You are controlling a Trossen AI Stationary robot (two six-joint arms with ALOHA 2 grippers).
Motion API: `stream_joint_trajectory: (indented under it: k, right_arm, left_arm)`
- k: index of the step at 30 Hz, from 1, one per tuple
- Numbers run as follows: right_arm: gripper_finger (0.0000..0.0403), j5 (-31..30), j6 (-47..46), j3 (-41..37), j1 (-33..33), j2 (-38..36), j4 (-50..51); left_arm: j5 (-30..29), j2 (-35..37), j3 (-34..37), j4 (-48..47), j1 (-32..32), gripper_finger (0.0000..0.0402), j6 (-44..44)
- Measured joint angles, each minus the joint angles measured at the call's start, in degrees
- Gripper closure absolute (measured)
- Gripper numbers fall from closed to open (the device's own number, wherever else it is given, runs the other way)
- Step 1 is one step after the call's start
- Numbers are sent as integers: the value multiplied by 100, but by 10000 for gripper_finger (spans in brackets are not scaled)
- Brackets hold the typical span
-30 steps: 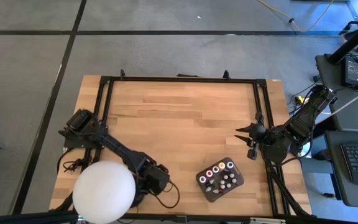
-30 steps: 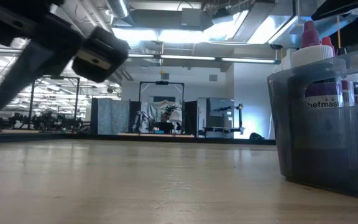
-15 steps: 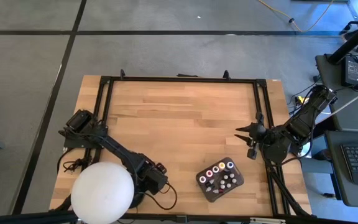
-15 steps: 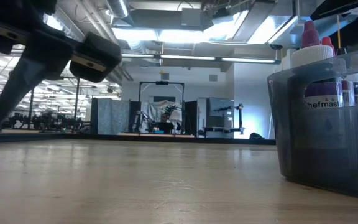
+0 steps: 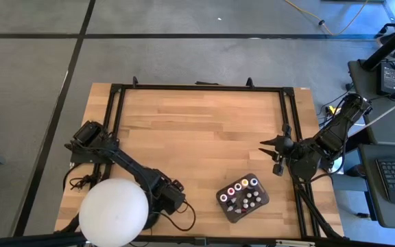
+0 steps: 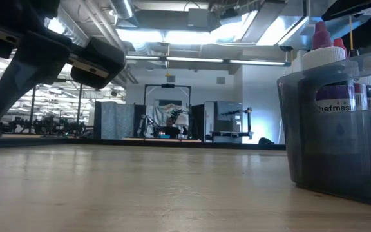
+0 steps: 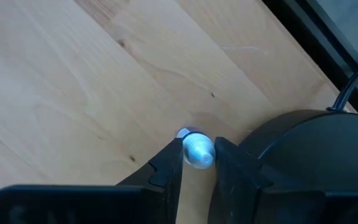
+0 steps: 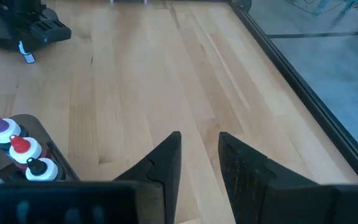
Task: Pick & Place food coloring
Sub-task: Put the small purple food coloring bottle into the bin
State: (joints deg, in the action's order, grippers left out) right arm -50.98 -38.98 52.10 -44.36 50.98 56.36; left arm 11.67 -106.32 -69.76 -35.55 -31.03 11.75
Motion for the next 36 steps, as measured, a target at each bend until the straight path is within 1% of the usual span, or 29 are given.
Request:
stream_joint_trajectory:
  k: [5,11,17,19,22,24,26,31,33,36]
  right_arm:
    - [293,0,0,0,0,0,0]
    - [293,0,0,0,-2,0,0]
    - [293,0,0,0,0,0,-42]
    - [293,0,0,0,0,0,-142]
    - [293,2,0,0,-2,0,-225]
    - [293,5,7,0,-1,0,-223]
    - [293,64,36,0,0,0,-212]
    - [293,192,42,0,-2,0,-81]
    - [293,321,44,0,0,0,-31]
    - [293,548,46,0,-2,0,44]
  left_arm:
    - [-19,0,0,60,2,333,10]
    - [-462,0,0,295,53,342,56]
    - [-511,-9,-201,276,449,343,-804]
    - [-763,-9,-318,279,642,344,-1220]
    - [-1408,-9,-483,416,972,344,-1762]
    - [-1730,-9,-619,557,1213,344,-1891]
    - [-1869,-9,-786,711,1445,344,-1874]
    - [-1822,-9,-1331,1241,1871,344,-1782]
    - [-1617,-5,-1577,1498,1980,344,-1566]
    - [-1291,-2,-1734,1809,2086,344,-1109]
